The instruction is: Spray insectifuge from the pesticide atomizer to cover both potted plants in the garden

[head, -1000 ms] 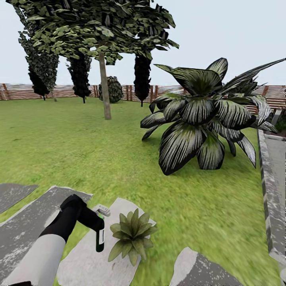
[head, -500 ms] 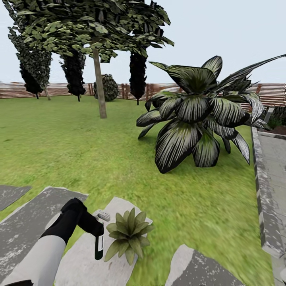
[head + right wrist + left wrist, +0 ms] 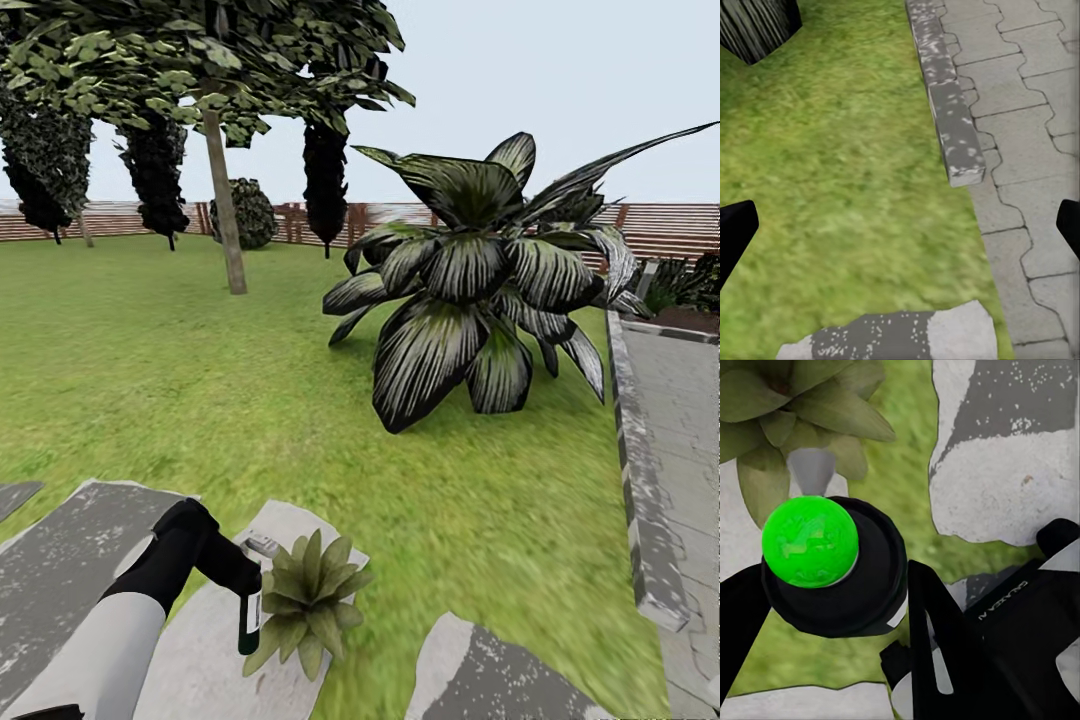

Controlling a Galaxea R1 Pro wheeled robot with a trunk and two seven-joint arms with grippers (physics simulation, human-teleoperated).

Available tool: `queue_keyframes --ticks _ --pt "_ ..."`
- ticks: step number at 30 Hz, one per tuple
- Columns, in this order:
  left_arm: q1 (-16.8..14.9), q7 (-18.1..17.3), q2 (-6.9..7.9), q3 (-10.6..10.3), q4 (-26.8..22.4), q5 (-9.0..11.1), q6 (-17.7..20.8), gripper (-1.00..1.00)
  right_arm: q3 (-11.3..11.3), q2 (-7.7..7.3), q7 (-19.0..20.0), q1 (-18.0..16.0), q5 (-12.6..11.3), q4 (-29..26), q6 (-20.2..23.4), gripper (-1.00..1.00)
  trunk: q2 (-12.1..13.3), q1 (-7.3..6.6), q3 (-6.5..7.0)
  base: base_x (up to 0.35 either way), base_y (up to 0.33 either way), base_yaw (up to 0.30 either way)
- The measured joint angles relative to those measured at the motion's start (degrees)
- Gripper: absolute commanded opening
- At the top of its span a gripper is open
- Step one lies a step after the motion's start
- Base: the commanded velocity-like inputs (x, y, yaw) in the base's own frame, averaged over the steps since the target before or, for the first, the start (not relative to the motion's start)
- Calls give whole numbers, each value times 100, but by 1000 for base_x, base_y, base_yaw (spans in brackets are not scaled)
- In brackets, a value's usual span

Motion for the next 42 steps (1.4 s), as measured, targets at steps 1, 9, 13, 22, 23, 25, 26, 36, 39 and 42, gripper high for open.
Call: queue_keyframes --ticks 1,9,13,22,23,25,26,36,39,42 --pt "0 0 0 2 0 1 0 -100 0 0 0 0 0 -1 3 100 0 0 -1 1 -219 -16" --pt "1 1 1 5 0 2 1 -100 0 0 0 -1 0 -2 0 100 0 0 -4 0 -272 66" --pt "0 0 0 5 0 2 1 -100 -4 0 0 -1 0 -2 2 100 0 0 -4 0 -221 11" --pt "1 0 1 6 -6 10 1 -100 0 0 0 -2 2 0 -4 100 0 -1 -4 24 -82 96" --pt "2 0 1 6 -6 11 1 -100 0 1 0 -2 2 0 -3 100 0 -1 -4 136 -217 240" --pt "2 -3 2 5 -5 12 1 -100 1 2 0 -2 2 -1 -3 100 0 -2 -3 158 -244 246" --pt "2 -5 2 5 -7 12 1 -100 1 2 0 -2 2 -1 -3 100 0 -2 -3 170 -259 248" --pt "2 -8 2 5 -11 12 4 -100 1 1 0 -3 2 -1 -1 100 0 -2 -3 180 -272 251" --pt "2 -6 -3 5 -11 12 4 -100 1 1 0 -3 2 -1 -3 100 0 -2 -3 182 -274 251" --pt "2 -7 -1 5 -11 12 6 -100 1 2 0 -3 2 -1 -1 100 0 -2 -3 182 -274 251"
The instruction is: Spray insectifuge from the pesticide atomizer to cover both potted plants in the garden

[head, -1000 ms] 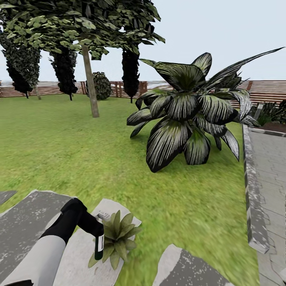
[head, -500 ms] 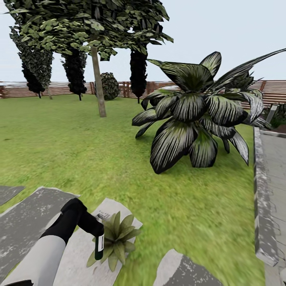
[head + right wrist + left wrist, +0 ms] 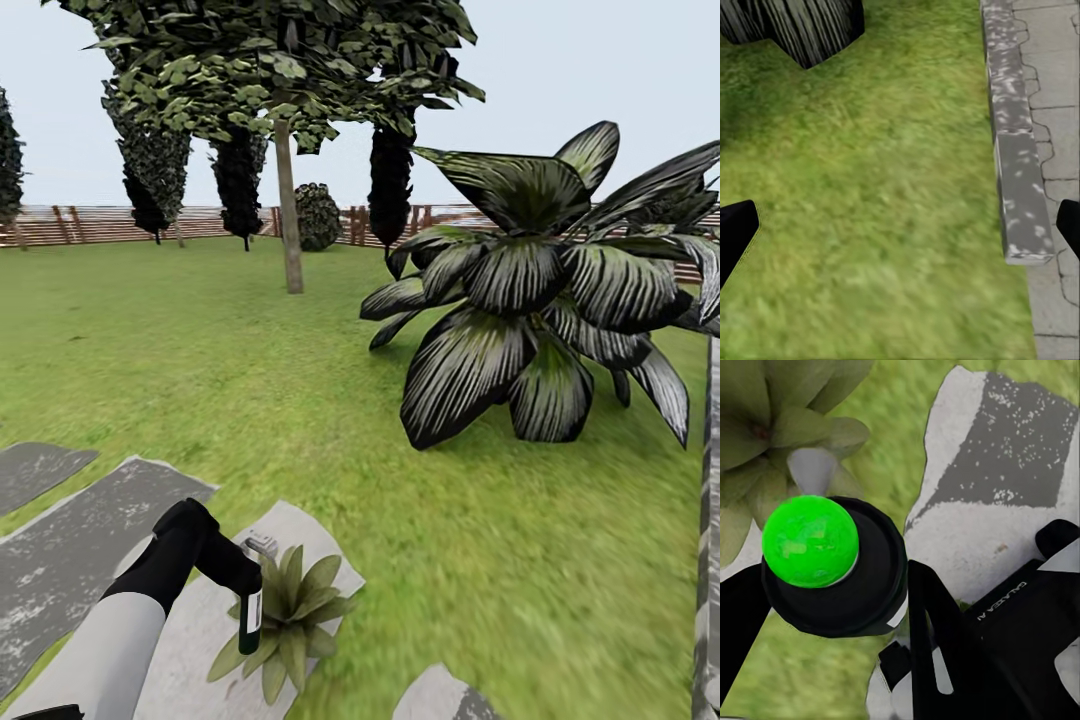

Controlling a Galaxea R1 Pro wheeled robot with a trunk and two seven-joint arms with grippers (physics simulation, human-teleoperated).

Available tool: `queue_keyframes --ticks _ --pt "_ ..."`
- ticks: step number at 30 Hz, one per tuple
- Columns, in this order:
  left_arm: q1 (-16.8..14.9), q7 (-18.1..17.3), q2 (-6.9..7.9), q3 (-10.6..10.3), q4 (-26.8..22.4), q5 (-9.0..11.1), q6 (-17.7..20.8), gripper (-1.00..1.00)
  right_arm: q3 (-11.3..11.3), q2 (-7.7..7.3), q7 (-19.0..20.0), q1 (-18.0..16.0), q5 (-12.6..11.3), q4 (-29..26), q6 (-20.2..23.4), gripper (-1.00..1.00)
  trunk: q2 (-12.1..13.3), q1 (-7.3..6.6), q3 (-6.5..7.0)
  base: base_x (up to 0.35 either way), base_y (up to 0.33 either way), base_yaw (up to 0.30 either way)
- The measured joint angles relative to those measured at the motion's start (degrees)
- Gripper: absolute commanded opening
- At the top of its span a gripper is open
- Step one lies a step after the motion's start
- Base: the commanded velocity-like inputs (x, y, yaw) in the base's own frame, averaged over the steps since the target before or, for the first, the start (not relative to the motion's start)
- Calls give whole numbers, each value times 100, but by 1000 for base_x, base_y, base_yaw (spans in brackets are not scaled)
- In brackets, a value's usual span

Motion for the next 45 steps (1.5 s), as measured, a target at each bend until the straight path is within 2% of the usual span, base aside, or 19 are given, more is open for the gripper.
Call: queue_keyframes --ticks 6,8,9,11,13,14,15,18,19,21,26,39,45 --pt "0 -1 -5 0 0 0 3 -100 9 3 0 0 1 18 -3 100 0 0 0 182 -274 228" --pt "-1 -1 -7 0 2 -1 0 -100 131 26 0 1 2 32 -18 100 0 0 0 182 -274 67" --pt "-2 3 -7 0 3 -1 -3 -100 274 82 0 1 -2 36 -22 100 0 0 0 182 -274 33" --pt "-2 4 -8 -5 4 0 -2 -100 675 333 -1 2 -9 65 -27 100 0 0 0 182 -274 18" --pt "-3 3 -10 -8 4 1 1 -100 1163 671 -9 2 -12 196 -35 100 0 0 0 182 -274 7" --pt "-3 3 -10 -9 5 -5 -3 -100 1450 818 -12 1 -19 284 -35 100 1 5 0 182 -274 3" --pt "-3 2 -12 -9 5 0 2 -100 1925 952 -8 1 -21 416 -37 100 0 0 0 182 -274 2" --pt "-2 0 -14 -9 3 -1 3 -100 2886 1059 -2 0 -14 577 -41 100 0 0 0 182 -274 1" --pt "-2 0 -15 -6 3 0 3 -100 3077 1072 -1 1 -16 600 -42 100 0 0 0 182 -274 0" --pt "-2 -1 -10 -1 4 3 3 -100 3304 1087 0 0 -20 628 -43 100 0 0 0 181 -274 0" --pt "-1 -2 -7 15 8 5 4 -100 3405 1087 0 -1 -18 643 -46 100 0 0 0 138 -238 111" --pt "-1 -3 2 20 17 5 9 -100 3418 1086 0 -1 -17 646 -49 100 0 2 0 9 -19 253" --pt "0 -1 3 18 17 9 260 -100 3417 1092 0 -2 -18 644 -46 100 0 2 0 0 -234 260"
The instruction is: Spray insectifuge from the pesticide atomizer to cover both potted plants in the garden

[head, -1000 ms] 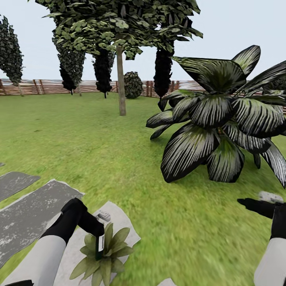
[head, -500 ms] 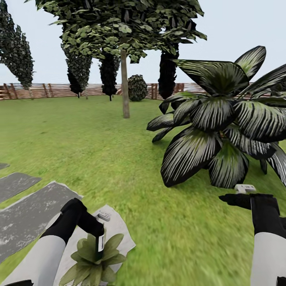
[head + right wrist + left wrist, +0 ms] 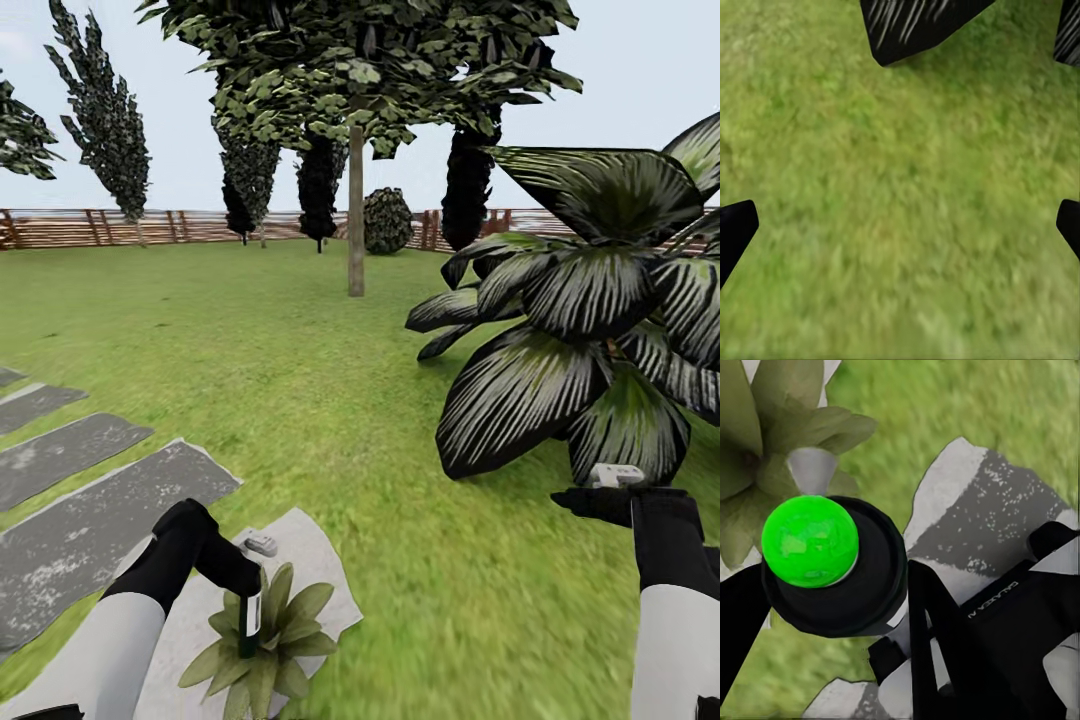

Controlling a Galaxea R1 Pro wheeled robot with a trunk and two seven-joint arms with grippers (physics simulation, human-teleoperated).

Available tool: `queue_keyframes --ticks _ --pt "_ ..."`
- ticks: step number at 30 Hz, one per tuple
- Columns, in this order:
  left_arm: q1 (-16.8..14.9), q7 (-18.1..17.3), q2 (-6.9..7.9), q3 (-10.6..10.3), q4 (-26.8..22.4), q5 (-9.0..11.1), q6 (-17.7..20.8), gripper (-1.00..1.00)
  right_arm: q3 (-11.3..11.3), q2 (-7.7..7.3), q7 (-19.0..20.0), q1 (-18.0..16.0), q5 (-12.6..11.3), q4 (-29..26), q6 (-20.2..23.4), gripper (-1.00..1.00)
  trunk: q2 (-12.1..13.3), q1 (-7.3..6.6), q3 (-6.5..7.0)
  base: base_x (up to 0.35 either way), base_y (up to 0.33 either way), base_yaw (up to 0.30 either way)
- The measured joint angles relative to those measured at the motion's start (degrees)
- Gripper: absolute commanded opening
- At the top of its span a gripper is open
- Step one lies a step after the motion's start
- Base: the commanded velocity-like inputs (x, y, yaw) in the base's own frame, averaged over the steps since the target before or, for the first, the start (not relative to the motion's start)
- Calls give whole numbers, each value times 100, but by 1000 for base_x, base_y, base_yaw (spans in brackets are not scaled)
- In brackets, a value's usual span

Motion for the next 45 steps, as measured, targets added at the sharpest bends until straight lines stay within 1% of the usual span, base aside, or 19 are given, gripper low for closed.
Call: queue_keyframes --ticks 4,15,20,25,30,35,38,45 --pt "-1 0 -1 0 1 0 70 -100 0 -2 0 1 -1 -1 1 100 0 0 0 0 -313 181" --pt "-1 1 -1 5 2 -1 87 -100 0 -6 1 2 -1 -2 1 100 0 0 0 0 -318 22" --pt "0 0 1 9 4 -5 87 -100 5 -6 0 1 -1 1 -1 100 0 0 -7 0 -245 204" --pt "1 6 27 10 8 -10 88 -100 9 -6 0 1 1 2 -4 100 0 0 -17 0 -43 258" --pt "5 8 90 10 8 -12 82 -100 8 -6 -5 1 1 2 -4 100 0 0 -27 0 -4 264" --pt "8 8 102 10 10 -10 81 -100 9 -6 -9 1 1 2 -4 100 0 0 -38 0 0 265" --pt "5 12 104 8 222 -10 82 -100 9 -6 -9 1 1 2 -4 100 0 0 -44 0 0 265" --pt "5 30 105 -7 478 -13 81 -100 9 -6 -9 1 1 2 -4 100 0 0 -59 0 0 265"
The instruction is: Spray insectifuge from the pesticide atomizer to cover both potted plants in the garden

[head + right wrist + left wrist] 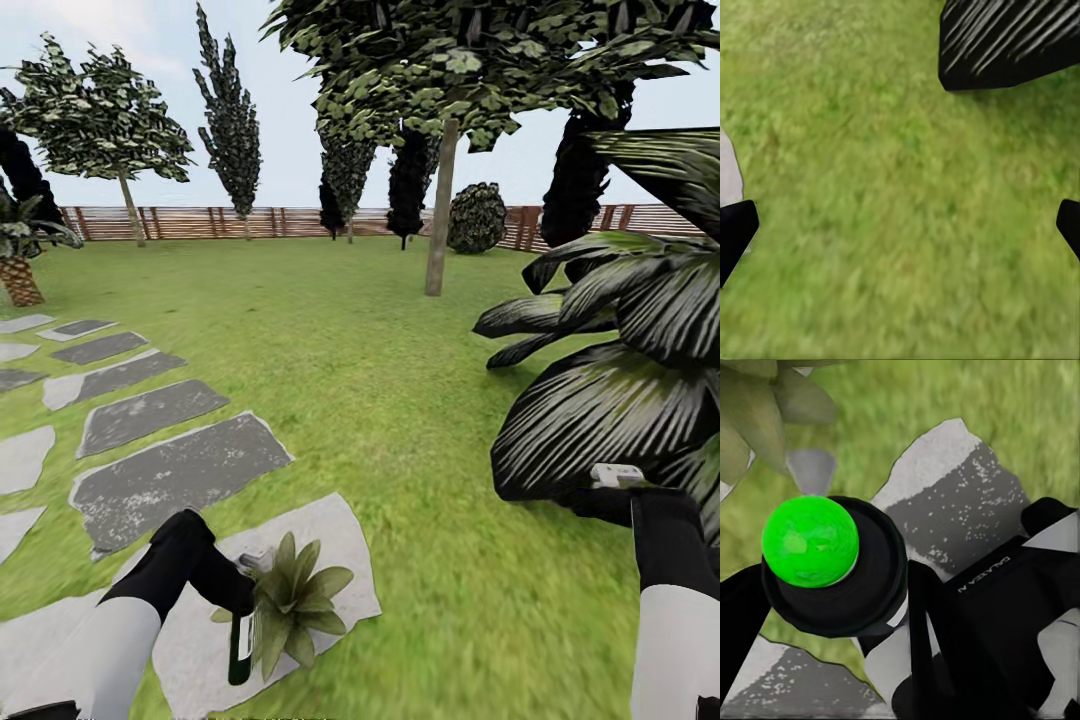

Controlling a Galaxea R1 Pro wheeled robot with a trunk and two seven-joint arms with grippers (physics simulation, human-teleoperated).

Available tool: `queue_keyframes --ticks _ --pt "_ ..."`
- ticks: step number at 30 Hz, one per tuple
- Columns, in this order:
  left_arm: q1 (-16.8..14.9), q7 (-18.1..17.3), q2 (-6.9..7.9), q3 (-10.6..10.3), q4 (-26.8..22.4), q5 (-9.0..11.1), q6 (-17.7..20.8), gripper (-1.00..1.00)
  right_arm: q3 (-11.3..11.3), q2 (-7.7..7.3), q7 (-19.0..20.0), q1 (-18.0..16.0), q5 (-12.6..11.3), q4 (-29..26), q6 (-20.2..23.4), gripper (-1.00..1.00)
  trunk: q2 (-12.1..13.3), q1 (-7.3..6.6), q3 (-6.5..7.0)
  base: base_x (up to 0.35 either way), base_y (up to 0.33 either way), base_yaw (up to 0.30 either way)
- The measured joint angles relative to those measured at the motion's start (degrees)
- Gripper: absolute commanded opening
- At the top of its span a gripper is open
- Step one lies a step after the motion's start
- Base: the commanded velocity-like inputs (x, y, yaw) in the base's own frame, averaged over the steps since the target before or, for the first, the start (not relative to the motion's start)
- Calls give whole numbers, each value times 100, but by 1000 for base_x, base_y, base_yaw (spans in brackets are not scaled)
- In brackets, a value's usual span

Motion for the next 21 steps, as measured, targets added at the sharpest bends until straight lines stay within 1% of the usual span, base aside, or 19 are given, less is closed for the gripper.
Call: queue_keyframes --ticks 7,13,14,15,16,17,19,21 --pt "-1 5 0 -19 87 -3 0 -100 0 0 -4 0 0 0 0 100 0 0 -14 0 0 252" --pt "-3 19 -4 -25 95 -14 -1 -100 0 -1 6 1 -2 -1 2 100 0 0 -22 0 0 68" --pt "-2 47 -16 -48 95 -72 -1 -100 0 -1 8 1 -2 -1 2 100 0 0 -22 0 0 9" --pt "-2 136 -36 -107 97 -242 -1 -100 -3 -1 8 1 -2 -1 2 100 0 0 -22 0 0 3" --pt "1 341 -140 -184 102 -667 44 -100 -5 -1 9 1 -2 -1 2 100 0 0 -22 0 0 1" --pt "-3 409 -202 -203 103 -853 78 -100 -7 -1 9 1 -2 -1 2 100 0 0 -22 0 0 0" --pt "-4 457 -275 -215 104 -991 97 -100 -4 -1 9 1 -2 -1 2 100 0 0 -22 0 0 0" --pt "-5 477 -304 -211 104 -1038 94 -100 -7 -1 10 1 -2 -7 2 100 0 0 -22 0 0 0"
